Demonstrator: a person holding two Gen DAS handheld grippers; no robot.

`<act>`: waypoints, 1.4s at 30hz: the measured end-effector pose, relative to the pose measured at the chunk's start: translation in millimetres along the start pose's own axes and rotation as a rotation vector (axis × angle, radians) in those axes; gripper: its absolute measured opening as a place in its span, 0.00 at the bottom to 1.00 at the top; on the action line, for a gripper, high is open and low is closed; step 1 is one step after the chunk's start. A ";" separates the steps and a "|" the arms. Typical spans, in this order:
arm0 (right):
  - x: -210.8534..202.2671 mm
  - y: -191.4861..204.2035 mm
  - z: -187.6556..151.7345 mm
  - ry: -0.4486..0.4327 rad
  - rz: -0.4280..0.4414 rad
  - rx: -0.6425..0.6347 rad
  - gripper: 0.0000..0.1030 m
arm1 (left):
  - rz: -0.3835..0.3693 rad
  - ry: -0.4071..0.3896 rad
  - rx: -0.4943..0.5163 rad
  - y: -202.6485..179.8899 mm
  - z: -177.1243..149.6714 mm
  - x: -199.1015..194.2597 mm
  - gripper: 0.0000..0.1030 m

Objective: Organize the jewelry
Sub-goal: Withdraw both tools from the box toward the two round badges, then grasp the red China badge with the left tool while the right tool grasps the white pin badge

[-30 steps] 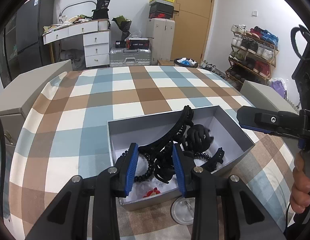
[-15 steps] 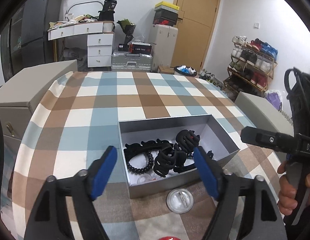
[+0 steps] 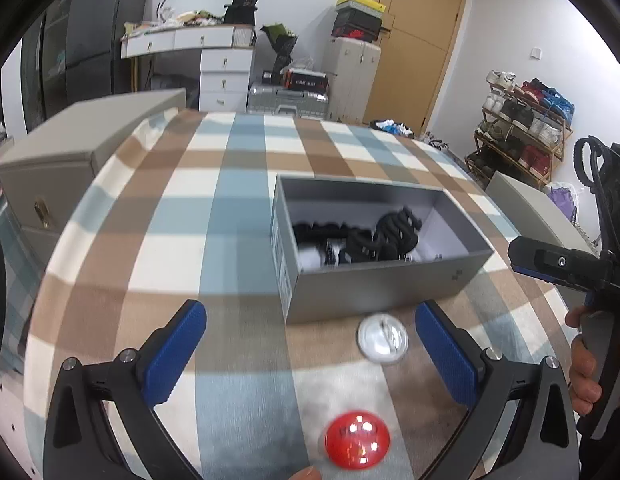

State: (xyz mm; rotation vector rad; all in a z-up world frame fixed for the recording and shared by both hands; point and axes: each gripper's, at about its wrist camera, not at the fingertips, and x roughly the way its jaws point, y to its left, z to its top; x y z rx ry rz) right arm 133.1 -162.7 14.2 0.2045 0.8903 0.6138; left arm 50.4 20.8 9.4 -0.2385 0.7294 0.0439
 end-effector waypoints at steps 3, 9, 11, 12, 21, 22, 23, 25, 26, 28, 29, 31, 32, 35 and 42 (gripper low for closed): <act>3.0 0.9 -5.5 0.026 -0.015 -0.007 1.00 | 0.010 0.012 0.000 1.2 -7.1 -2.5 0.99; 7.1 9.3 -15.1 0.069 -0.003 -0.038 1.00 | 0.011 0.039 0.016 0.3 -21.1 -5.8 0.99; 7.0 10.7 -18.3 0.080 -0.006 -0.046 1.00 | 0.026 0.053 0.028 -0.5 -25.8 -5.8 0.99; 7.6 11.0 -19.6 0.083 -0.008 -0.048 1.00 | 0.033 0.061 0.034 -0.8 -27.9 -5.4 0.99; 17.2 19.5 -33.9 0.126 -0.023 -0.083 1.00 | 0.039 0.118 0.069 -6.5 -43.4 -4.2 0.99; 17.9 20.2 -34.4 0.129 -0.022 -0.084 1.00 | 0.041 0.122 0.074 -7.2 -43.3 -3.9 0.99; 18.2 21.1 -34.5 0.130 -0.022 -0.088 1.00 | 0.035 0.128 0.081 -7.9 -43.7 -3.9 0.99; 18.5 22.7 -34.7 0.131 -0.021 -0.095 1.00 | 0.012 0.146 0.090 -9.1 -44.8 -3.5 0.99; 19.6 23.1 -34.3 0.133 -0.022 -0.098 1.00 | -0.006 0.158 0.094 -9.8 -45.6 -3.3 0.99; 21.8 24.3 -35.3 0.140 -0.024 -0.103 1.00 | -0.037 0.162 0.102 -11.8 -47.2 -4.5 0.97; 23.5 24.7 -36.2 0.148 -0.028 -0.106 1.00 | -0.050 0.162 0.107 -13.0 -48.1 -5.4 0.95; 25.3 25.7 -37.5 0.158 -0.032 -0.109 1.00 | -0.073 0.162 0.133 -17.1 -50.9 -7.6 0.81; 25.9 26.3 -38.0 0.162 -0.032 -0.111 1.00 | -0.072 0.161 0.159 -20.5 -52.9 -8.4 0.79; 26.6 28.5 -38.5 0.163 -0.030 -0.118 1.00 | -0.058 0.164 0.213 -27.3 -58.1 -8.8 0.72; 29.2 30.7 -39.7 0.171 -0.031 -0.120 1.00 | -0.013 0.129 0.289 -33.0 -64.9 -12.5 0.38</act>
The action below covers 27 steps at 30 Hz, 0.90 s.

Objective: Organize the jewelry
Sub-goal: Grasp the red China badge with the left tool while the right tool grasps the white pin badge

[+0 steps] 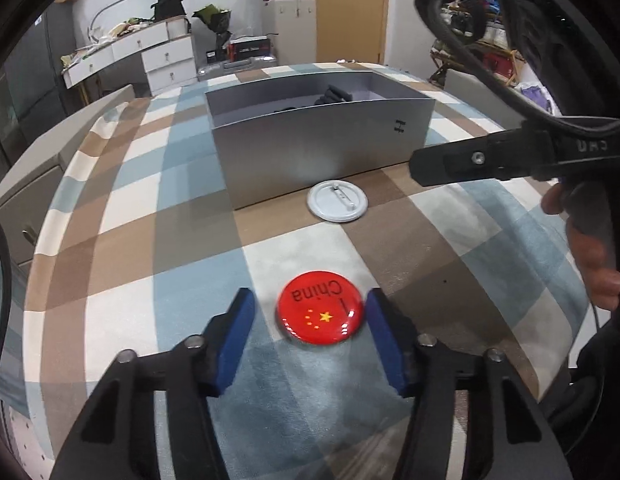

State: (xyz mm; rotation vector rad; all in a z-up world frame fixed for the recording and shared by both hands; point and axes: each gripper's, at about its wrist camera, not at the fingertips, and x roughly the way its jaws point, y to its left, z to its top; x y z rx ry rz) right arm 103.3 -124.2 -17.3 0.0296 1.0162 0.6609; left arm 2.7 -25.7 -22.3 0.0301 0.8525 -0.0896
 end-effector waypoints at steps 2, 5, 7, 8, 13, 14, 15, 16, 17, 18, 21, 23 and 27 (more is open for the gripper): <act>0.6 0.0 -0.2 0.003 0.001 0.001 1.00 | 0.000 -0.003 0.009 -0.4 0.1 -0.8 0.36; 1.7 0.1 0.0 0.007 0.000 0.000 1.00 | -0.015 -0.007 -0.016 3.9 0.9 -0.2 0.36; 2.5 0.5 -0.7 0.009 0.001 -0.003 1.00 | -0.025 -0.012 -0.046 8.6 2.3 -0.7 0.36; 3.6 0.4 -0.9 0.012 -0.002 -0.004 1.00 | -0.026 -0.017 -0.058 10.5 3.2 -0.5 0.36; 10.5 6.1 -1.5 0.020 -0.033 -0.042 1.00 | -0.023 -0.051 -0.128 22.4 6.0 -2.9 0.36; 12.6 10.1 -1.4 0.020 -0.055 -0.069 1.00 | -0.021 -0.055 -0.144 25.4 6.0 -3.0 0.36; 15.3 14.3 -1.1 0.022 -0.076 -0.096 1.00 | -0.018 -0.060 -0.157 28.0 5.9 -3.3 0.36; 18.3 18.3 -0.6 0.028 -0.089 -0.118 1.00 | -0.014 -0.066 -0.169 30.8 5.7 -3.8 0.36; 20.6 21.3 0.0 0.033 -0.094 -0.133 1.00 | -0.009 -0.069 -0.178 33.2 5.6 -4.1 0.36; 23.3 24.7 0.9 0.037 -0.094 -0.147 1.00 | 0.000 -0.072 -0.190 36.3 5.5 -4.6 0.36; 30.5 30.1 4.0 0.051 -0.077 -0.159 1.00 | 0.016 -0.084 -0.221 44.5 4.5 -7.0 0.36; 36.4 34.3 6.0 0.066 -0.068 -0.170 1.00 | 0.026 -0.093 -0.239 49.2 4.0 -8.5 0.36; 45.8 45.6 6.8 0.081 -0.085 -0.226 0.99 | 0.040 -0.101 -0.286 59.2 1.0 -8.8 0.36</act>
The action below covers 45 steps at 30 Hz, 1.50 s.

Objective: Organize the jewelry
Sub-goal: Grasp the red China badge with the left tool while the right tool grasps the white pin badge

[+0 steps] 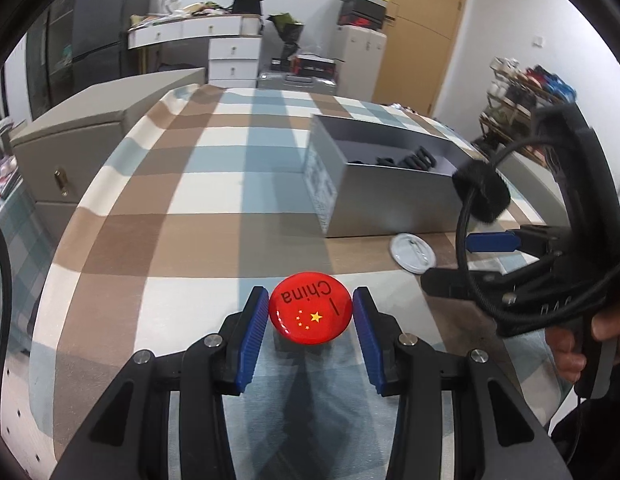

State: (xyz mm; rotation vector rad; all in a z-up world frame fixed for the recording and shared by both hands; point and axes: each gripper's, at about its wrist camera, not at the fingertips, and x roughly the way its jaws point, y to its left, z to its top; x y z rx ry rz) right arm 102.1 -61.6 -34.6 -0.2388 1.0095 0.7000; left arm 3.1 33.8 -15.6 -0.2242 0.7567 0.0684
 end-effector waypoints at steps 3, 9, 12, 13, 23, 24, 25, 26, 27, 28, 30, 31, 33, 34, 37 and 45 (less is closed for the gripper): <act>3.7 5.4 2.8 0.001 -0.013 -0.020 0.98 | 0.015 -0.004 -0.028 6.0 0.1 1.1 0.36; 8.2 12.1 5.8 -0.006 -0.066 -0.071 0.88 | 0.031 -0.009 -0.056 13.5 -0.8 -1.3 0.36; 9.0 14.7 6.2 -0.008 -0.070 -0.094 0.84 | 0.035 -0.006 -0.062 16.2 -1.3 -1.4 0.36; 9.5 15.6 5.9 -0.007 -0.076 -0.102 0.84 | 0.035 -0.004 -0.063 16.5 -1.4 -1.1 0.36; 8.9 19.6 6.0 -0.024 -0.076 -0.141 0.68 | 0.038 -0.003 -0.065 17.0 -1.4 -0.8 0.36; 7.7 19.6 5.9 -0.029 -0.075 -0.142 0.58 | 0.038 -0.004 -0.065 17.1 -1.5 -0.7 0.36; 6.6 19.4 5.9 -0.032 -0.074 -0.142 0.47 | 0.038 -0.004 -0.065 17.0 -1.5 -0.8 0.36; 5.4 18.5 5.9 -0.036 -0.073 -0.140 0.41 | 0.038 -0.005 -0.065 17.0 -1.4 -0.9 0.36; 5.0 17.8 5.8 -0.034 -0.069 -0.137 0.41 | 0.037 -0.005 -0.065 17.1 -1.4 -0.7 0.36; 4.5 16.9 5.3 -0.036 -0.063 -0.135 0.41 | 0.036 -0.006 -0.065 16.9 -1.6 -0.8 0.36; 4.1 16.7 4.8 -0.037 -0.062 -0.134 0.41 | 0.035 -0.006 -0.064 16.8 -1.3 -0.7 0.36; 3.7 17.0 4.2 -0.036 -0.059 -0.136 0.40 | 0.034 -0.007 -0.063 16.4 -1.1 -0.9 0.36; 2.8 17.4 3.1 -0.037 -0.054 -0.137 0.40 | 0.032 -0.008 -0.061 15.8 -0.6 -0.9 0.36; 2.1 17.6 2.6 -0.037 -0.050 -0.137 0.40 | 0.032 -0.008 -0.061 15.3 -0.5 -0.9 0.36; -1.2 16.9 0.7 -0.037 -0.030 -0.127 0.40 | 0.029 -0.009 -0.059 13.9 -0.1 -0.7 0.36; -31.4 5.4 -1.6 -0.112 0.050 -0.064 0.40 | 0.010 -0.021 -0.050 9.9 5.5 0.0 0.36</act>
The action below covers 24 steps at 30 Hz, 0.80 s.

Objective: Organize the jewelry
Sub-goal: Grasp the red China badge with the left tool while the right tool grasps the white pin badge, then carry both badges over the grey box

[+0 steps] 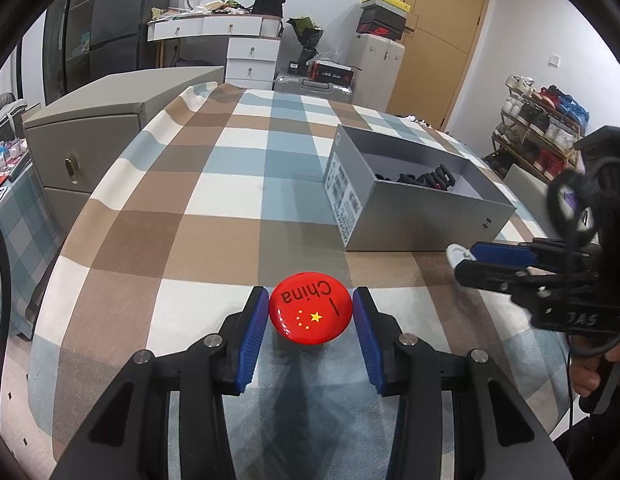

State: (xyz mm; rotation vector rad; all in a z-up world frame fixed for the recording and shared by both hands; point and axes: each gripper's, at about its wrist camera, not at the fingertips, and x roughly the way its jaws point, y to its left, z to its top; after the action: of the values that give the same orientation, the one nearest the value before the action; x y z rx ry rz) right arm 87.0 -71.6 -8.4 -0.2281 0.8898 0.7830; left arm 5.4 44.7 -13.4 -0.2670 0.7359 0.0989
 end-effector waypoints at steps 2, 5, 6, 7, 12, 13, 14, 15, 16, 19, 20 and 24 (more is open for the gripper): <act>-8.7 -3.8 0.6 -0.024 0.004 0.018 0.40 | -0.005 -0.003 0.006 -2.1 1.8 0.8 0.36; -17.7 -10.0 1.2 -0.050 0.009 0.046 0.40 | -0.011 -0.007 0.012 -5.0 4.3 1.5 0.36; -20.0 -11.5 1.8 -0.058 0.008 0.052 0.40 | -0.013 -0.008 0.014 -5.7 5.0 1.5 0.36; -22.4 -13.7 2.2 -0.067 0.007 0.060 0.41 | -0.015 -0.008 0.016 -6.6 5.3 1.7 0.36; -30.5 -21.0 3.9 -0.095 0.012 0.079 0.41 | -0.015 -0.013 0.024 -9.2 8.2 2.4 0.36; -31.8 -22.5 4.3 -0.098 0.015 0.085 0.41 | -0.017 -0.014 0.023 -9.0 9.3 2.8 0.36; -33.5 -24.2 4.5 -0.104 0.015 0.090 0.41 | -0.018 -0.015 0.023 -9.1 10.5 3.1 0.36; -34.7 -25.7 4.5 -0.110 0.014 0.095 0.41 | -0.017 -0.017 0.024 -9.6 11.5 3.1 0.36; -35.8 -27.5 4.9 -0.115 0.016 0.102 0.41 | -0.018 -0.018 0.025 -10.0 12.2 3.4 0.36; -39.5 -33.5 5.2 -0.129 0.019 0.123 0.41 | -0.019 -0.024 0.031 -11.6 15.3 3.8 0.36; -40.7 -35.9 5.4 -0.133 0.020 0.128 0.41 | -0.021 -0.026 0.032 -12.1 16.8 4.2 0.36; -47.0 -43.7 5.5 -0.162 0.025 0.156 0.41 | -0.022 -0.040 0.042 -15.1 22.2 5.2 0.36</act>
State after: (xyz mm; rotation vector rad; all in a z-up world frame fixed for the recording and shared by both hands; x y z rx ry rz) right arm 102.9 -124.1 25.5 -0.0155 0.7975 0.7404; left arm 26.4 36.2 1.9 -0.2321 0.6946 0.0670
